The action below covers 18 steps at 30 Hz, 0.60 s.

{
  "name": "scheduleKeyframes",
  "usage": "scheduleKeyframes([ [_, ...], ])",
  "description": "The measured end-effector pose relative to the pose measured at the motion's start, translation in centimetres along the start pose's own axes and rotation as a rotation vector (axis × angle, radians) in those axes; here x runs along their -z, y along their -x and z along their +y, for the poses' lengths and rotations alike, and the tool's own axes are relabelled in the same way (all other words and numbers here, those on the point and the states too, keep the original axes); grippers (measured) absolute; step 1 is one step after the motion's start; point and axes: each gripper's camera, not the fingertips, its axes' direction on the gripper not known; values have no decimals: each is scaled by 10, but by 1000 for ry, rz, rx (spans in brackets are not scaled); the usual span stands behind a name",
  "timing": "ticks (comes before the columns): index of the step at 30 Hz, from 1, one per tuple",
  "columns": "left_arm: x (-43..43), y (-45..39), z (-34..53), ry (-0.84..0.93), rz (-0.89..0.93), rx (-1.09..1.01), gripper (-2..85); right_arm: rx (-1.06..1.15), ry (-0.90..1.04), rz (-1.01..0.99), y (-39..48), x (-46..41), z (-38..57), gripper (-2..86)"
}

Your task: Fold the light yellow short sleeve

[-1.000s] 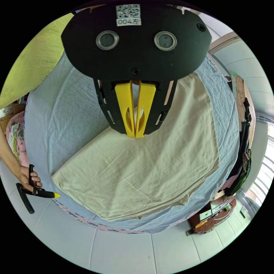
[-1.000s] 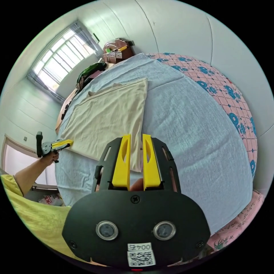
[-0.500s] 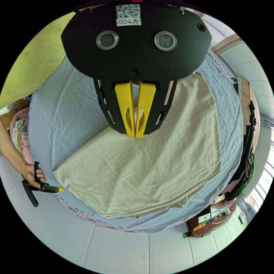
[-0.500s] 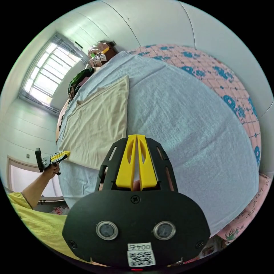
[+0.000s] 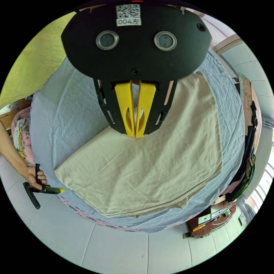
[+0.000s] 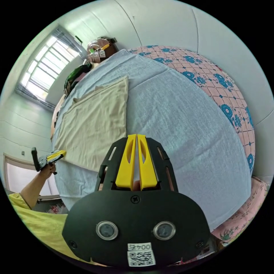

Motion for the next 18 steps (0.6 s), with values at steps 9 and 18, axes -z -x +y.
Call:
scheduleKeyframes([
  [9, 42, -51, -29, -58, -15, -49, 7, 59, 2, -56, 19, -5, 39, 80],
  [18, 55, -101, -50, -1, -99, -96, 5, 9, 54, -84, -8, -25, 44, 63],
])
